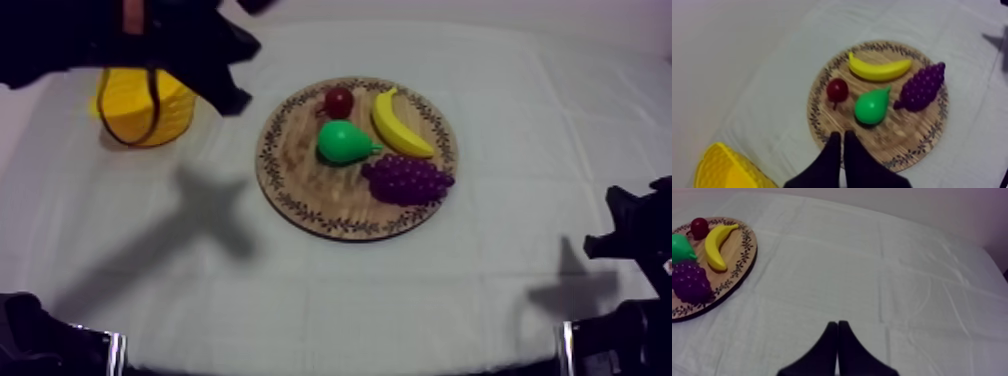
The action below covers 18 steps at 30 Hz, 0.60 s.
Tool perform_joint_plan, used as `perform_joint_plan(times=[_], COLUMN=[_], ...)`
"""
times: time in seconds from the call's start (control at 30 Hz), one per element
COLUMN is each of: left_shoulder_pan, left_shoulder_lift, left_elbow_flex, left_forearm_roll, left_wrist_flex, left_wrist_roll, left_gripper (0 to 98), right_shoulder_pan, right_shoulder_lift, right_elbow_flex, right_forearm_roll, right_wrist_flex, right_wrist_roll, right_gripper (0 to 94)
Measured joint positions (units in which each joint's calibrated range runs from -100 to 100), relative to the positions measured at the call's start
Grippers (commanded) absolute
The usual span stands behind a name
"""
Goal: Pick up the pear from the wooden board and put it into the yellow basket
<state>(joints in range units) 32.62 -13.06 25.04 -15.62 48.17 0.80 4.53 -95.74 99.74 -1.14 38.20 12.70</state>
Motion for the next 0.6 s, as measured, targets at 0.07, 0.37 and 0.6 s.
perform_joint_plan(times=[0.07,0.37,0.6], left_shoulder_pan=[0.16,-0.84,-0.44], left_shoulder_lift=[2.11,6.31,6.38], left_elbow_flex=[1.59,10.84,12.31], left_forearm_roll=[0.13,0.49,0.6], left_wrist_flex=[-1.51,-12.88,-17.59], left_wrist_roll=[0.37,2.84,2.38], left_gripper=[4.4,85.4,88.9], right_shoulder_pan=[0.0,0.0,0.0], right_shoulder_lift=[0.0,0.0,0.0], right_elbow_flex=[0.0,0.0,0.0], right_forearm_roll=[0.0,0.0,0.0], right_wrist_flex=[0.0,0.0,0.0], right_wrist_roll=[0.0,0.0,0.0], right_gripper=[0.3,0.3,0.3])
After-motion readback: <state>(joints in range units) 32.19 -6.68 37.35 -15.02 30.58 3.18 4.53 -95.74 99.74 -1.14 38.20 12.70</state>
